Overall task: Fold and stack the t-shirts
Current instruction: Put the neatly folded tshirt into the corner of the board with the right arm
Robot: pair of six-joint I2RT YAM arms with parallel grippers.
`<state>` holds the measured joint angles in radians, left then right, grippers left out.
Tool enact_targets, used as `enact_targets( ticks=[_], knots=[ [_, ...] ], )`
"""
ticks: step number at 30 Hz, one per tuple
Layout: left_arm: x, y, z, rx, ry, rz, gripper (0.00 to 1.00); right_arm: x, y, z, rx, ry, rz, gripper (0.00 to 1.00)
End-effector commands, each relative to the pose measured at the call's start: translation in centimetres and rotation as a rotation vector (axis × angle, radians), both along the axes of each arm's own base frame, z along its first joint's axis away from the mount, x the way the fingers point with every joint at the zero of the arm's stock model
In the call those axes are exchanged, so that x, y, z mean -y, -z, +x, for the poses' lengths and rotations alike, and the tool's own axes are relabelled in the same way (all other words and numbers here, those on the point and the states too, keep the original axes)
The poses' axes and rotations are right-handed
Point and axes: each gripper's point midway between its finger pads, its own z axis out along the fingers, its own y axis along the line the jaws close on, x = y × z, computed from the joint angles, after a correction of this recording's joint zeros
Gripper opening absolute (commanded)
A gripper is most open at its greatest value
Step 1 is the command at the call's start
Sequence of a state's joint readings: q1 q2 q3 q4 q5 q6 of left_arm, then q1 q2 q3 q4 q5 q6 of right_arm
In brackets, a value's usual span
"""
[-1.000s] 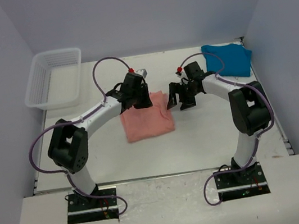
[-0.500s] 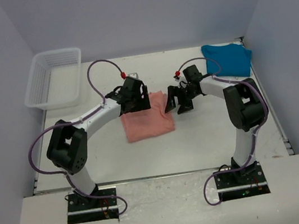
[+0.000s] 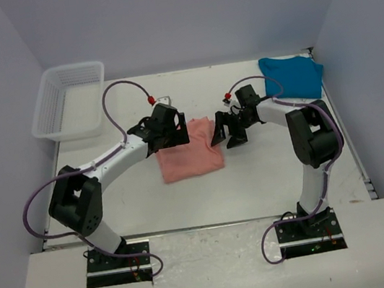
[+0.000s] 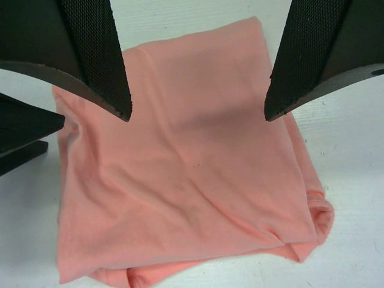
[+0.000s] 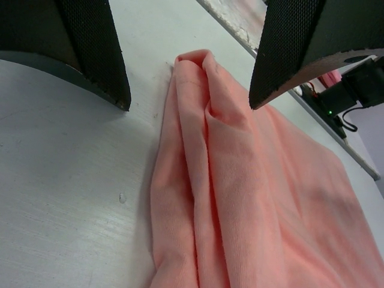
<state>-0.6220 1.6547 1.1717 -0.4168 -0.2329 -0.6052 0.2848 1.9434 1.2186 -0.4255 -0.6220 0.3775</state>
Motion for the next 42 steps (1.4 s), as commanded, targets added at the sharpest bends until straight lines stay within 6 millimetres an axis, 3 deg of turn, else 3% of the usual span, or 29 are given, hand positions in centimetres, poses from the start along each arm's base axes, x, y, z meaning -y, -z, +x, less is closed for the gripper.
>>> enact_targets(
  ticks=[1,6,11,17,20,23,24,27,42],
  knots=[
    [0.2,-3.0,1.1,0.107,0.004,-0.037,0.92,0.2,0.7,-0.5,-0.018,-0.015,0.001,0.81],
    [1.6,-2.0,0.6,0.066,0.051,-0.085,0.89,0.1,0.4,0.0,-0.013,-0.017,0.002,0.81],
    [2.3,-1.2,0.3,0.042,0.070,-0.111,0.74,-0.2,0.3,0.0,-0.014,-0.041,0.013,0.82],
    [2.5,-1.8,0.1,0.055,0.087,-0.166,0.72,-0.3,0.2,0.4,-0.010,-0.048,0.017,0.82],
    [2.9,-1.1,0.0,0.028,0.115,-0.219,0.60,-0.3,0.1,0.4,-0.007,-0.045,0.014,0.82],
    [3.6,-0.1,-0.4,-0.024,0.154,-0.287,0.38,0.0,0.5,0.3,-0.015,-0.038,-0.003,0.82],
    [3.8,0.0,-0.5,-0.037,0.167,-0.313,0.24,0.1,0.5,0.4,-0.014,-0.034,-0.004,0.82],
    [3.6,1.4,-0.5,-0.068,0.157,-0.307,0.00,0.0,0.4,0.3,-0.017,-0.032,-0.002,0.83],
    [2.9,6.8,-0.6,-0.177,0.103,-0.268,0.00,0.4,0.7,0.4,-0.038,-0.019,-0.036,0.86]
  ],
)
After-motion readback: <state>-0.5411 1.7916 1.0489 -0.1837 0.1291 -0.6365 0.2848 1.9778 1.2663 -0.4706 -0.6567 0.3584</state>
